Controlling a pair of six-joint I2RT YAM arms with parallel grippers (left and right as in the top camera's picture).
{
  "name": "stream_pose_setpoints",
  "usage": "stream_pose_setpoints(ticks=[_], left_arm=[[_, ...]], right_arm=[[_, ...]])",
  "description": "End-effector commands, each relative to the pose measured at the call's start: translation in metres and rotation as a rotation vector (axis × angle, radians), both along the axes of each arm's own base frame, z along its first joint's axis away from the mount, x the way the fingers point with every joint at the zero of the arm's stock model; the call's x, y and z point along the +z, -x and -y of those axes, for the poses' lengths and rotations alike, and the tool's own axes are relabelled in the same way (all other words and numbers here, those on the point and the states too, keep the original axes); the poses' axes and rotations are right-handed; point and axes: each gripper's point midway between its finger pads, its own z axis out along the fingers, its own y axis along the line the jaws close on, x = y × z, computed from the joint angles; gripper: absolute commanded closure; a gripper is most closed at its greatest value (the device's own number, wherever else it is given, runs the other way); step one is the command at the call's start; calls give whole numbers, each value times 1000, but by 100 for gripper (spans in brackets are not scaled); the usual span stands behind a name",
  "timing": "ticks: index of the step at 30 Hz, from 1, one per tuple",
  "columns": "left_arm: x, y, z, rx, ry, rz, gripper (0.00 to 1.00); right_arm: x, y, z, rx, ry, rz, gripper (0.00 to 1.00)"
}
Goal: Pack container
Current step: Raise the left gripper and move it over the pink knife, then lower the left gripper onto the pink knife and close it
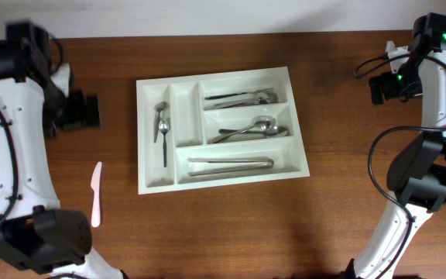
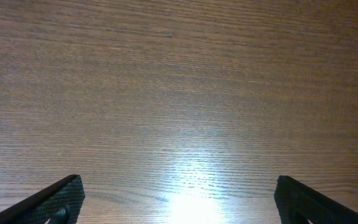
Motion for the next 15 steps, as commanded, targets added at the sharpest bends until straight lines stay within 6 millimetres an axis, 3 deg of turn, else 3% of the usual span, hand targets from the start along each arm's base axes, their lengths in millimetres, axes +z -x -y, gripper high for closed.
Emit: stream_pose_setpoints(ticks=[1, 9, 15], left_arm=[[-35, 25, -9, 60, 7, -127, 1], [-111, 30, -9, 73, 33, -166, 1], [-155, 52, -4, 72, 45, -227, 1]], right_arm=[[17, -1, 1, -1, 5, 41, 1], [17, -2, 1, -1, 5, 41, 1], [17, -1, 1, -1, 5, 41, 1]])
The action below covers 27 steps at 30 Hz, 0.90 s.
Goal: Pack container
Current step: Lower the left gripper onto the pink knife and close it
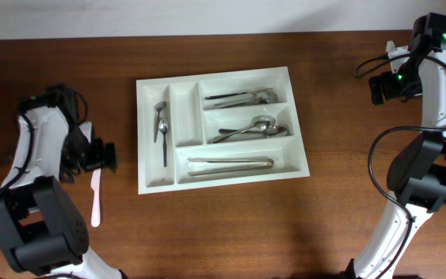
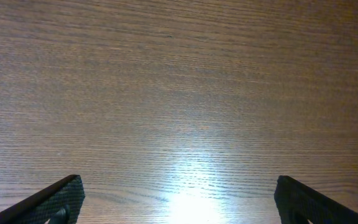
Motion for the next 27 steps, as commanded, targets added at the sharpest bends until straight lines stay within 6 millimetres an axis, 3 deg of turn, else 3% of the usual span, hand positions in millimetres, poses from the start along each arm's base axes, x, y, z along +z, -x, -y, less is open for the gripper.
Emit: stream_pose_setpoints(ticks=[1, 7, 16, 27], left_arm=[[-15, 13, 3, 12, 6, -25, 1], [-38, 29, 6, 12, 11, -57, 1], [-48, 43, -7, 5, -19, -86, 1], [-56, 23, -21, -76, -29, 11, 1]], right_arm=[[17, -2, 1, -2, 5, 41, 1], [17, -2, 1, -2, 5, 41, 1], [17, -1, 1, -2, 5, 41, 1], [17, -2, 1, -2, 5, 41, 2]])
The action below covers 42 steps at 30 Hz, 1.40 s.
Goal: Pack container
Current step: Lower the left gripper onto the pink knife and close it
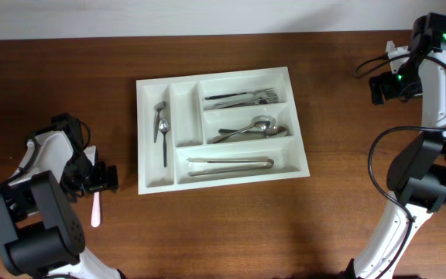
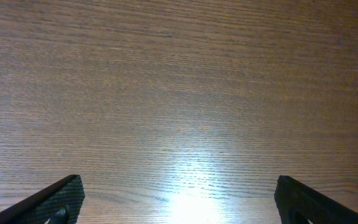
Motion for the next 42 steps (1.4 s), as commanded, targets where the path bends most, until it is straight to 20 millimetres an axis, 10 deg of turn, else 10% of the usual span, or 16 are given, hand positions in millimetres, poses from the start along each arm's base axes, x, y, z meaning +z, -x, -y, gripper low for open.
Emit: stream_pose_setpoints(ticks=[1, 42], left_arm=[[1, -5, -4, -41, -8, 27, 1], [-36, 8, 22, -24, 104, 72, 1]], right_arm=[[17, -1, 1, -2, 5, 41, 1], [17, -2, 1, -2, 4, 42, 1]])
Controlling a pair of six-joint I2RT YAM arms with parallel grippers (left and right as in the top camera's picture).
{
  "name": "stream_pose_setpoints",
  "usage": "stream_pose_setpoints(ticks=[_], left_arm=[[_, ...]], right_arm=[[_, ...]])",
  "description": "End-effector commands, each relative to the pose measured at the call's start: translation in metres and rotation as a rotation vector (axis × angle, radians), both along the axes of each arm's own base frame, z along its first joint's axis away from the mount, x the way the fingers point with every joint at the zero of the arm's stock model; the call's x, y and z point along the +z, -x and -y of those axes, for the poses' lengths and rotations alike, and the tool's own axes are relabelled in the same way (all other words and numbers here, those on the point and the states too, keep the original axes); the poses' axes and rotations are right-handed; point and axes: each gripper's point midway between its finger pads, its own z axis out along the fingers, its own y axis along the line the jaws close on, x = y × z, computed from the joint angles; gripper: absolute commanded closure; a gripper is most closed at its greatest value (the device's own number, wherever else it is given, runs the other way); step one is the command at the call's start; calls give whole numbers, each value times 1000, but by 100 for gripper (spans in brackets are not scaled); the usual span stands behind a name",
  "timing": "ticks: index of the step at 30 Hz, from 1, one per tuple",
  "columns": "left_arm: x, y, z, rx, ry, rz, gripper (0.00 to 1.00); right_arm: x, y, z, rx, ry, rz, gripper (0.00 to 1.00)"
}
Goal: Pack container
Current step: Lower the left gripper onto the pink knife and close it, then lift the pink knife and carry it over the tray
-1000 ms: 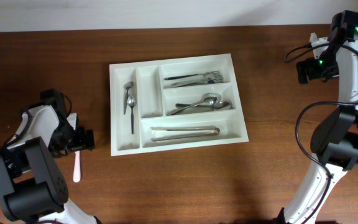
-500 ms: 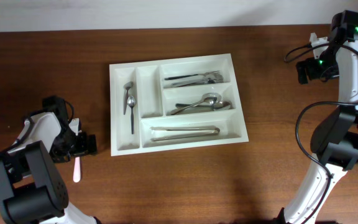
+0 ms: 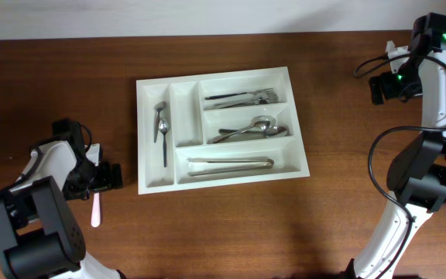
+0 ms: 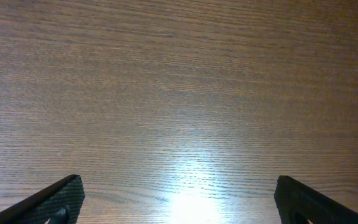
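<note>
A white cutlery tray (image 3: 149, 180) lies mid-table, holding forks (image 3: 242, 98), spoons (image 3: 254, 128), tongs (image 3: 229, 164) and a small spoon (image 3: 162, 128) in separate slots. A pink plastic knife (image 3: 95, 211) lies on the wood left of the tray. My left gripper (image 3: 104, 177) sits over the knife's far half and hides it; its fingers cannot be made out. My right gripper (image 4: 179, 202) is at the table's back right corner (image 3: 385, 85), wide open over bare wood with nothing between its fingers (image 4: 58, 198).
The narrow second slot (image 3: 184, 115) of the tray holds nothing. The right arm's base and cables (image 3: 420, 178) stand along the right edge, the left arm's base (image 3: 29, 232) at the front left. A pale wall borders the table's back.
My left gripper has shifted very slightly right over the pink knife. The knife's visible end lies where it was. The right arm and the tray have not moved.
At first my left gripper was at the back left, away from the pink knife, which lay in full view. Then it was above the knife's far end. By 1.4 s ago it covered the knife's far half, and it stays there now. The right gripper stayed open throughout.
</note>
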Motion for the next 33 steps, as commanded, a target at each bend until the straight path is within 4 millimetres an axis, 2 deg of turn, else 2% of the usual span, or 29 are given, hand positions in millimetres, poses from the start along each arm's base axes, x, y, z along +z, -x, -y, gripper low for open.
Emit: stream_pose_setpoints(ticks=[1, 2, 5, 6, 10, 13, 17, 20, 23, 26, 29, 33], left_arm=[[-19, 22, 13, -1, 57, -68, 0], [-21, 25, 13, -1, 59, -73, 0], [-23, 30, 14, -1, 58, -86, 11], [-24, 31, 14, -1, 55, -90, 19], [-24, 32, 12, -2, 46, -94, 39], [-24, 32, 12, -2, 46, -95, 48], [-24, 32, 12, -2, 47, -96, 66], [-24, 33, 13, -2, 48, -98, 70], [-24, 33, 13, -2, 48, -97, 82], [-24, 33, 13, -2, 48, -98, 82], [-24, 33, 13, -2, 48, -97, 93], [-21, 30, 13, -1, 53, -91, 94]], right_arm=[[17, -2, 1, -2, 5, 41, 1], [17, -1, 1, -2, 5, 41, 1], [17, -2, 1, -2, 5, 41, 1], [17, -2, 1, -2, 5, 41, 1], [17, -2, 1, -2, 5, 41, 1], [17, -2, 1, -2, 5, 41, 1], [17, -2, 1, -1, 5, 41, 2], [17, -2, 1, -2, 5, 41, 1], [17, -2, 1, -1, 5, 41, 1], [17, -2, 1, -2, 5, 41, 1], [17, -1, 1, -2, 5, 41, 1], [17, -1, 1, -2, 5, 41, 1]])
